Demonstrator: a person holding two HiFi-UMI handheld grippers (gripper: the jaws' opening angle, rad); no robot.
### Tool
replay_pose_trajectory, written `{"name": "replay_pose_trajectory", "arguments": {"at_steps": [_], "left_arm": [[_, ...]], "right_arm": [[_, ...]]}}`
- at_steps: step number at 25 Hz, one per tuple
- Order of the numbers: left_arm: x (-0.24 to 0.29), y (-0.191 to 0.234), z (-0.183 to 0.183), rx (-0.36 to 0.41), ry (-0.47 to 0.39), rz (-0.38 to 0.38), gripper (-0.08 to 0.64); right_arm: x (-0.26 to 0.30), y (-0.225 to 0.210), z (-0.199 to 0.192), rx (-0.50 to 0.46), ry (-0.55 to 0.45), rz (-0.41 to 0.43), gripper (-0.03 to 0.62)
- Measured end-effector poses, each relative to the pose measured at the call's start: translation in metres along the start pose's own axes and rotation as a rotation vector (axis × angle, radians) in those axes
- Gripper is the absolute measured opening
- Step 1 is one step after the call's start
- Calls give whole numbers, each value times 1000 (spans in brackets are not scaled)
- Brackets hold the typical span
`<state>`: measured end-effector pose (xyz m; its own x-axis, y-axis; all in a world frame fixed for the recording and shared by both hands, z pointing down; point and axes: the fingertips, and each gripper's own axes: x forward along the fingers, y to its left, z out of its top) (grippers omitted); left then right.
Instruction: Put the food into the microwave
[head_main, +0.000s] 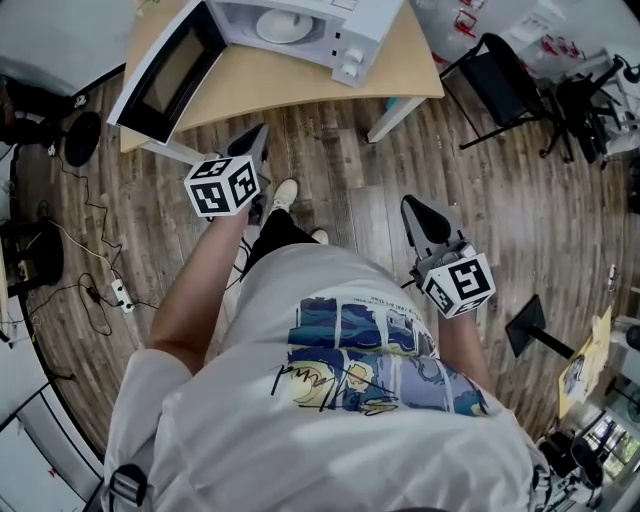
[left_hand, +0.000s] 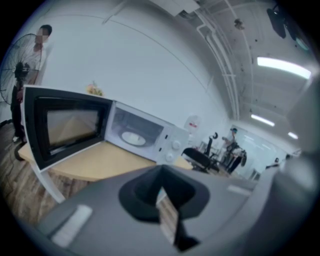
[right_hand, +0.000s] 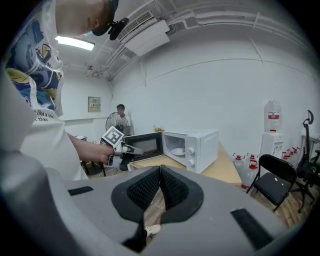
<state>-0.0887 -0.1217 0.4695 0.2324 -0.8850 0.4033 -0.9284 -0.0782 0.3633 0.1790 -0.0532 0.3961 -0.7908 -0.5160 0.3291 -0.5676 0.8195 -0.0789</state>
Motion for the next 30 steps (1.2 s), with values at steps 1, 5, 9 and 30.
{"name": "replay_pose_trajectory", "arguments": {"at_steps": [1, 5, 9, 30], "left_arm": [[-1, 0, -1, 1, 1, 0, 8], [-2, -1, -1, 1, 3, 0, 8], [-1, 0, -3, -1, 4, 0, 8], [6, 8, -2, -14, 12, 5, 9]], "right_arm": [[0, 1, 0, -1, -1, 1, 8], [1, 2, 1, -5, 1, 4, 8], [3, 1, -2, -9, 7, 7, 8], [18, -4, 2, -33, 27, 32, 8]]}}
